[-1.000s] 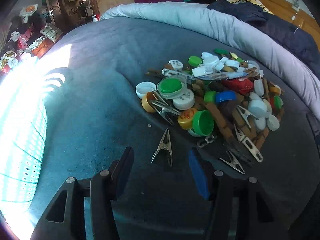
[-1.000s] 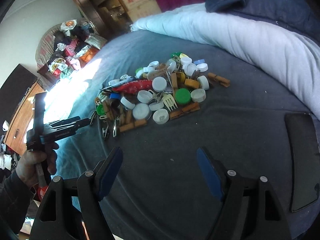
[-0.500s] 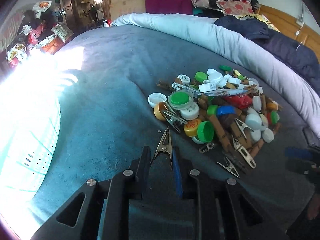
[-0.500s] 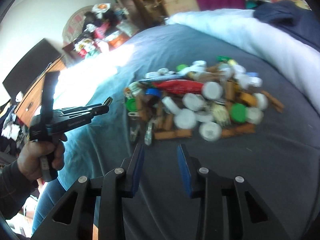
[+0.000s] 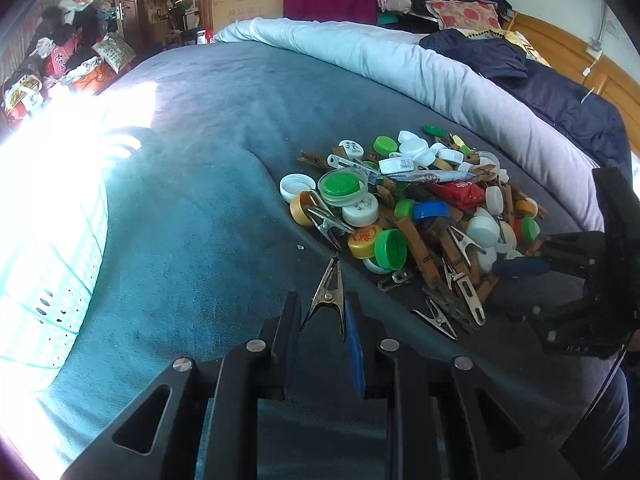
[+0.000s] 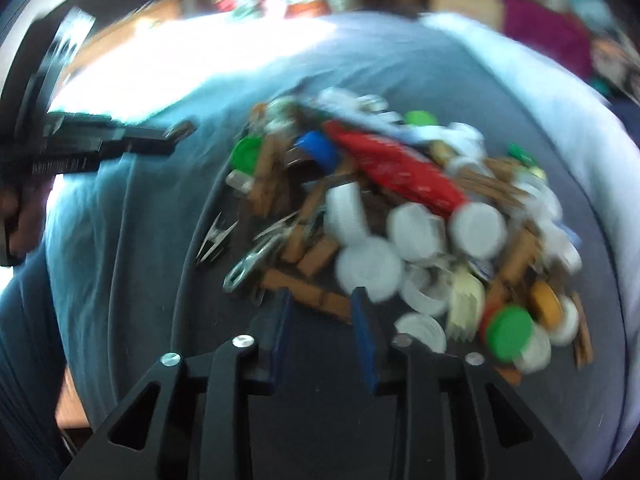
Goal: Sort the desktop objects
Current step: 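Grasp a metal clip with the left tool while the right tool grasps a wooden clothespin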
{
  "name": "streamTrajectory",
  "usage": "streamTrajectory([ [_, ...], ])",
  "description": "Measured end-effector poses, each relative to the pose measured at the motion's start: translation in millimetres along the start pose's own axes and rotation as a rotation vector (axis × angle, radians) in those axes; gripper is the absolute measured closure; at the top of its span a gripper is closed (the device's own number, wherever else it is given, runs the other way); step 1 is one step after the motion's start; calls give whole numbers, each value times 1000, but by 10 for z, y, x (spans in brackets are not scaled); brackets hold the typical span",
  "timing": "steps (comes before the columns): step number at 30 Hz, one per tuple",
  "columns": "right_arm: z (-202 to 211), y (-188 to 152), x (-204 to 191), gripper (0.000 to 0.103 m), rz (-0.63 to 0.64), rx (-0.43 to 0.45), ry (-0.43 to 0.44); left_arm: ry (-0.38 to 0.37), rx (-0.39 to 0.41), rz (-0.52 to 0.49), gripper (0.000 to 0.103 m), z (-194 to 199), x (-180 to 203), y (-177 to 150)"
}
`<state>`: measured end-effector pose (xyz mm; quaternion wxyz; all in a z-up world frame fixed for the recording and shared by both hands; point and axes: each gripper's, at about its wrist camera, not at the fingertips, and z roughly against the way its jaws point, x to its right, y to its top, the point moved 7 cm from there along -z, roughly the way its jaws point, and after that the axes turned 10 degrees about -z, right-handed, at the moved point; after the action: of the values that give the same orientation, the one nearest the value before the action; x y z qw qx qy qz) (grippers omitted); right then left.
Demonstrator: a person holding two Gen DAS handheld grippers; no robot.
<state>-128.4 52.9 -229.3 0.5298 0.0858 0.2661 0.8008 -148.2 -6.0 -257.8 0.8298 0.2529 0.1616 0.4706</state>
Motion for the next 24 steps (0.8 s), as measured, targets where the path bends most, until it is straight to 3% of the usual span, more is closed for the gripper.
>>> streamTrajectory([
  [1,-17,1,-10,58,19,-13,21,-1,2,3,81,-2,1,8],
  [6,38,-55,-22,58,10,-91,56,-10,7,17,81,-2,-18,35],
  [8,98,-149,-148,72,-2,-153,146,-9,8,21,81,3,-29,40],
  [10,168,-224,-276,76,65,-172,130,-10,14,21,81,30,-30,46],
  [15,247,4,-235,71,102,-78,62,-11,19,32,81,64,-43,68],
  [18,138,106,-253,71,141,-89,70,-9,22,32,81,84,-43,80],
  [24,-85,141,-57,68,175,-114,3,-19,13,28,81,52,-16,73],
])
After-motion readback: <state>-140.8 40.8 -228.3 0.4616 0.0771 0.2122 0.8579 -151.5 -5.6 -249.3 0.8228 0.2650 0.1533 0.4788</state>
